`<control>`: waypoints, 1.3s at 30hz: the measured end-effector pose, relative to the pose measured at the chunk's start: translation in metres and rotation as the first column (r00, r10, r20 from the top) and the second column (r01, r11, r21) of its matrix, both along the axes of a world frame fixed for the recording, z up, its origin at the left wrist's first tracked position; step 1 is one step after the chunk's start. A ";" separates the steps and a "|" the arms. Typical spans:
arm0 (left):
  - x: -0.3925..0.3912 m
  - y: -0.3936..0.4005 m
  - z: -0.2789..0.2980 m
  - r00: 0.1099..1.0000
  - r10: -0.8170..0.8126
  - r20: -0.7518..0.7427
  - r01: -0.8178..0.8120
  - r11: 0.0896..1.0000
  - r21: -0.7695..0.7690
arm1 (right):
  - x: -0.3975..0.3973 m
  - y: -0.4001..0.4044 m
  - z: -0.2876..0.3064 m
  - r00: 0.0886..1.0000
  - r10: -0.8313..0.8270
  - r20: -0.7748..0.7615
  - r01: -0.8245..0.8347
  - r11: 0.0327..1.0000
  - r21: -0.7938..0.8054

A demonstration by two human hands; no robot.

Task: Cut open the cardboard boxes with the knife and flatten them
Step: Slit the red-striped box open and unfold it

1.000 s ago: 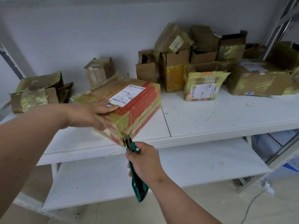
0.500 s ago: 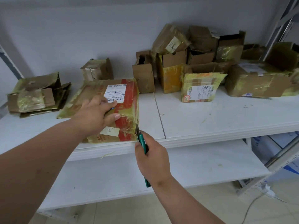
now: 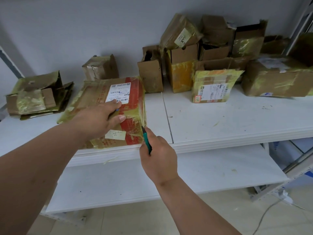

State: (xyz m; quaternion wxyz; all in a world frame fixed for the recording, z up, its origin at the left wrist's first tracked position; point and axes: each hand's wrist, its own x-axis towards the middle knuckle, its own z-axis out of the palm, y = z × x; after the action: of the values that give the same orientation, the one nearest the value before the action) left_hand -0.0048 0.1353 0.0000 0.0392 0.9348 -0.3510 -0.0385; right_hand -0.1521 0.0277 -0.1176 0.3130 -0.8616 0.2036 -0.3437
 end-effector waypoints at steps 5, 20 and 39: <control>0.003 0.000 0.000 1.000 0.000 -0.023 0.000 1.000 0.000 | 0.007 0.000 0.000 1.000 -0.002 -0.014 0.001 1.000 -0.026; 0.003 0.004 0.004 0.999 -0.009 -0.043 0.010 1.000 0.024 | -0.013 0.010 -0.031 0.913 0.059 -0.404 0.000 0.989 0.145; -0.012 -0.033 0.018 0.987 0.145 0.066 -0.156 0.967 0.202 | 0.016 -0.081 0.015 0.904 0.038 -0.427 0.092 0.956 0.278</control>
State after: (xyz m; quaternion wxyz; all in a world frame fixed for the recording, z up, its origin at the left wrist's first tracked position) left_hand -0.0166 0.1027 0.0182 -0.0640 0.9584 -0.2739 -0.0476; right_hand -0.1366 -0.0533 -0.1022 0.3795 -0.8572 0.3278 -0.1171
